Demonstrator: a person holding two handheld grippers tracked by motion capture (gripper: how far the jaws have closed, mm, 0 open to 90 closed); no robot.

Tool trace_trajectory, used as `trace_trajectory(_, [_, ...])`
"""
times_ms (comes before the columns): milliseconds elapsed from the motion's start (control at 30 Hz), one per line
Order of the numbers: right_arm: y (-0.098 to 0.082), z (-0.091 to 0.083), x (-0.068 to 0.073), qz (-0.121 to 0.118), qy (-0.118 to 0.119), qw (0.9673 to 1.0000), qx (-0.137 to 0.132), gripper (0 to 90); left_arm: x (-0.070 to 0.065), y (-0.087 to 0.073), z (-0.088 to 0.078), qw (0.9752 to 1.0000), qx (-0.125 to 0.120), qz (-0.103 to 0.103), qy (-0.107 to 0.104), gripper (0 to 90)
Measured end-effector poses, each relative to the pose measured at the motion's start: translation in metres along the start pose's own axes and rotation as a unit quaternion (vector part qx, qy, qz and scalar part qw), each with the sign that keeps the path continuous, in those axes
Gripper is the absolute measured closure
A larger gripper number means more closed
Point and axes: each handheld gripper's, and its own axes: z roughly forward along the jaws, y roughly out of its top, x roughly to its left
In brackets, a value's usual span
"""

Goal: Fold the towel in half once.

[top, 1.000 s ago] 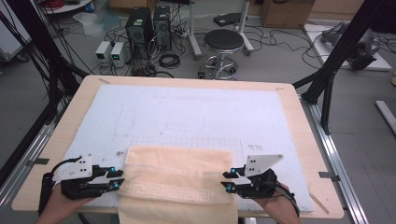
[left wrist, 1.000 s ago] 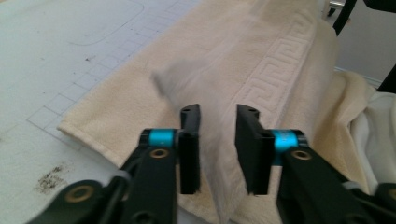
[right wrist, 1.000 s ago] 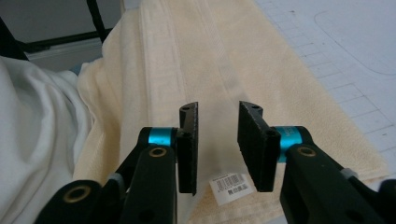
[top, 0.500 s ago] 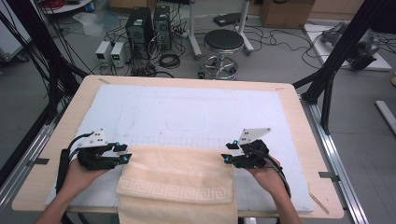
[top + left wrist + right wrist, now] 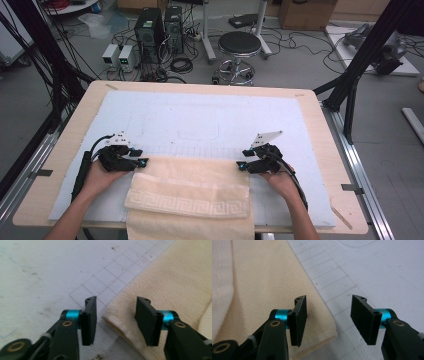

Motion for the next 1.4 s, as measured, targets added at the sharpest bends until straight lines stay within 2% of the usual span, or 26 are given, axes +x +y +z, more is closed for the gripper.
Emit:
trace_trajectory(100, [-0.005, 0.003, -0.001, 0.007, 0.005, 1.0000, 0.004, 50.4, -0.001, 0.000, 0.000, 1.0000, 0.001, 0.002, -0.006, 62.8])
trace_trajectory(233, [-0.008, 0.007, -0.002, 0.018, 0.025, 0.9995, 0.007, 63.0, -0.002, 0.000, 0.000, 0.9999, 0.002, -0.001, -0.017, 72.8])
trace_trajectory(300, [-0.007, 0.008, 0.000, 0.013, 0.036, 0.9992, 0.008, 71.0, -0.005, 0.001, -0.001, 0.9999, 0.003, 0.011, -0.011, 79.4])
trace_trajectory(367, [-0.006, 0.007, 0.002, 0.006, 0.040, 0.9991, 0.007, 81.3, -0.006, 0.001, -0.002, 0.9998, 0.005, 0.019, -0.005, 81.6])
trace_trajectory(467, [-0.002, 0.004, 0.005, -0.007, 0.028, 0.9995, 0.009, 85.4, -0.005, 0.003, -0.003, 0.9999, 0.001, 0.016, 0.002, 83.1])
trace_trajectory(567, [0.002, 0.002, 0.003, -0.007, 0.013, 0.9998, 0.011, 85.9, 0.000, 0.010, -0.002, 0.9998, -0.008, 0.012, 0.010, 85.4])
trace_trajectory(667, [0.013, 0.002, -0.005, -0.009, -0.004, 0.9999, 0.013, 86.1, 0.011, 0.020, 0.002, 0.9996, -0.015, 0.001, 0.023, 86.0])
trace_trajectory(767, [0.028, 0.002, -0.021, -0.001, -0.018, 0.9998, 0.005, 86.3, 0.022, 0.035, 0.005, 0.9985, -0.028, -0.009, 0.046, 86.3])
trace_trajectory(800, [0.033, 0.003, -0.027, 0.004, -0.025, 0.9997, 0.008, 86.3, 0.027, 0.042, 0.006, 0.9982, -0.026, -0.012, 0.054, 86.3])
trace_trajectory(967, [0.066, 0.005, -0.059, 0.014, -0.061, 0.9980, 0.005, 86.3, 0.046, 0.080, 0.008, 0.9942, -0.034, -0.020, 0.100, 86.4])
trace_trajectory(1067, [0.086, 0.002, -0.074, 0.017, -0.081, 0.9965, 0.000, 86.3, 0.053, 0.103, 0.005, 0.9908, -0.042, -0.021, 0.127, 86.4])
trace_trajectory(1133, [0.095, 0.001, -0.083, 0.025, -0.085, 0.9960, -0.003, 86.2, 0.059, 0.112, 0.007, 0.9899, -0.048, -0.025, 0.131, 86.3])
trace_trajectory(1167, [0.095, 0.003, -0.087, 0.023, -0.089, 0.9958, -0.006, 86.0, 0.060, 0.112, 0.009, 0.9902, -0.046, -0.027, 0.129, 86.1])
trace_trajectory(1200, [0.093, 0.005, -0.089, 0.026, -0.089, 0.9957, -0.008, 85.7, 0.063, 0.110, 0.013, 0.9918, -0.041, -0.029, 0.118, 85.9])
trace_trajectory(1233, [0.089, 0.010, -0.093, 0.044, -0.084, 0.9955, 0.005, 83.9, 0.064, 0.108, 0.017, 0.9927, -0.032, -0.031, 0.113, 84.7])
trace_trajectory(1333, [0.077, 0.020, -0.096, 0.060, -0.094, 0.9936, 0.020, 69.3, 0.067, 0.096, 0.031, 0.9914, 0.008, -0.036, 0.126, 66.9])
trace_trajectory(1367, [0.072, 0.021, -0.097, 0.065, -0.089, 0.9937, 0.020, 67.7, 0.067, 0.092, 0.032, 0.9913, 0.010, -0.039, 0.125, 63.6])
trace_trajectory(1400, [0.068, 0.021, -0.097, 0.067, -0.087, 0.9938, 0.015, 65.9, 0.067, 0.087, 0.032, 0.9915, 0.001, -0.042, 0.123, 60.1])
